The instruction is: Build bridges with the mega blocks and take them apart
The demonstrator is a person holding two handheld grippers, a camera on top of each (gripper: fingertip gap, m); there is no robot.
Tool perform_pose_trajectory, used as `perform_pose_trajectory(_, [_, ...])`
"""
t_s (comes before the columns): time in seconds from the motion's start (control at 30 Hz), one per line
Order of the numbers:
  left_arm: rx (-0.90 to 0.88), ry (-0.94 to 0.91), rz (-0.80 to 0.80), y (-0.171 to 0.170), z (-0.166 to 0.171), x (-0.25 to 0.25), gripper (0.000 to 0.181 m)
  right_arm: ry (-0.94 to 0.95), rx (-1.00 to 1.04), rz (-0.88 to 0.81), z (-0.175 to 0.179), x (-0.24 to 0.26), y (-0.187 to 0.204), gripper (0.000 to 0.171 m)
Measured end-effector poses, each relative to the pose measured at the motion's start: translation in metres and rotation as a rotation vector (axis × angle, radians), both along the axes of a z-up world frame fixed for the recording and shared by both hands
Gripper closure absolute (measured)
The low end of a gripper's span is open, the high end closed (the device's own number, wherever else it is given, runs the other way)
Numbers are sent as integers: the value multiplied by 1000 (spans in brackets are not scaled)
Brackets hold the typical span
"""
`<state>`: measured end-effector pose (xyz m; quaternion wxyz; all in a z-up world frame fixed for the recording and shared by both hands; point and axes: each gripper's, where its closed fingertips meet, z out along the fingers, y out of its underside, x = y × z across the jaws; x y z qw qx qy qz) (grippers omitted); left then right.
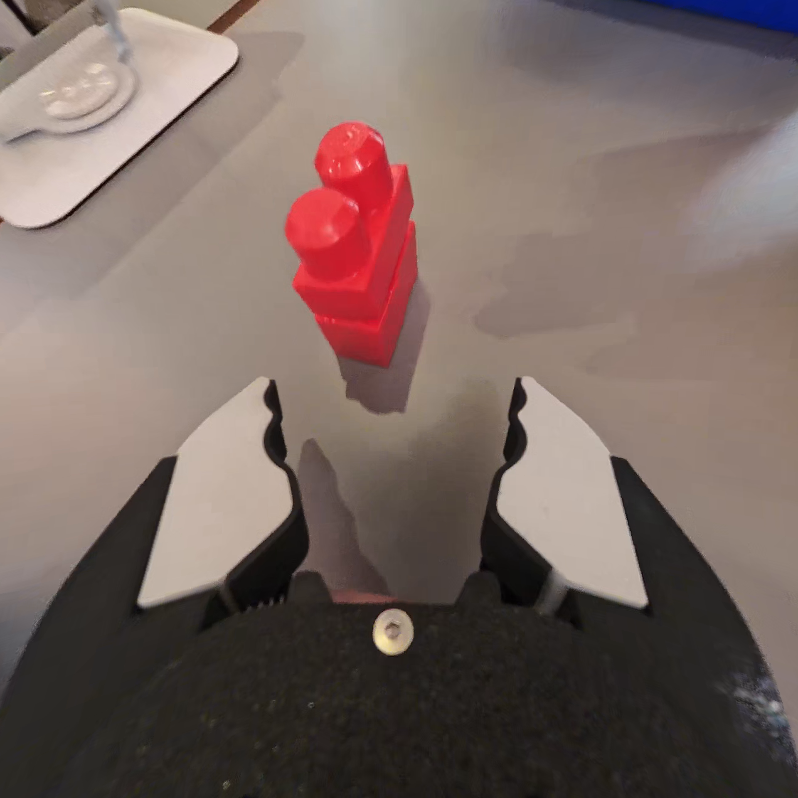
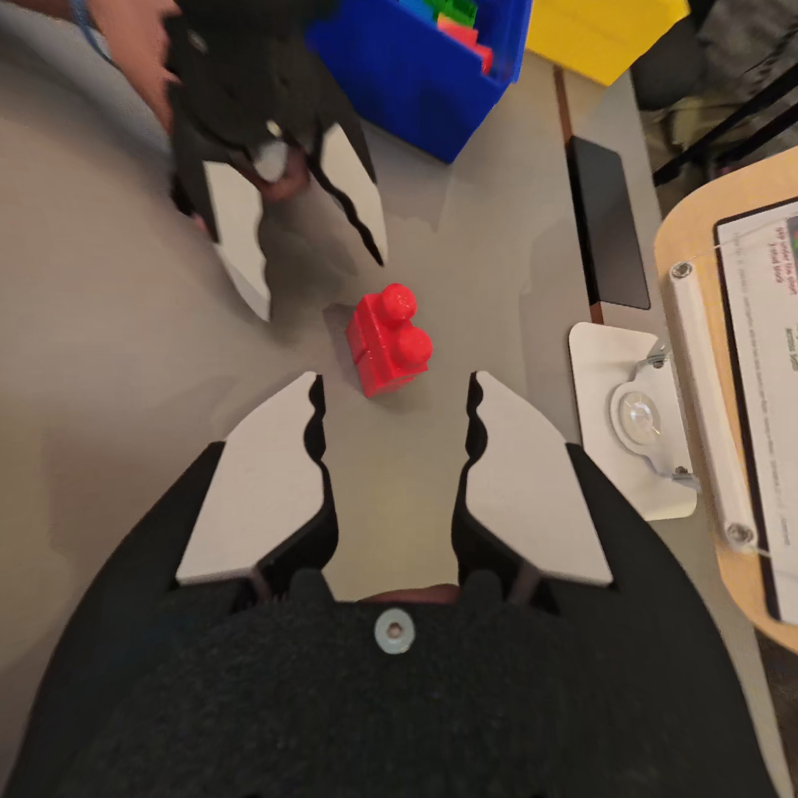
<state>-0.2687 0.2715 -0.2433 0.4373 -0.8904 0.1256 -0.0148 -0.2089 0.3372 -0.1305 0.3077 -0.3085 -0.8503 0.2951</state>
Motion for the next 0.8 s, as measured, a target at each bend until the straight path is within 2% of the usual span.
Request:
perform_pose_trajectory(0.3, [-112,-77,-74,46,-21,-11,81,105,-118,-73,5,62,-18,110])
perform_pose_trajectory(0.57, [-87,-85,-154,64,-16,2,83,107,-130,-79,8,68,-17,110])
perform_pose_trajectory(0.8, [-90,-51,-163,70,-18,5,93,86,-142,-74,1,67,-18,110])
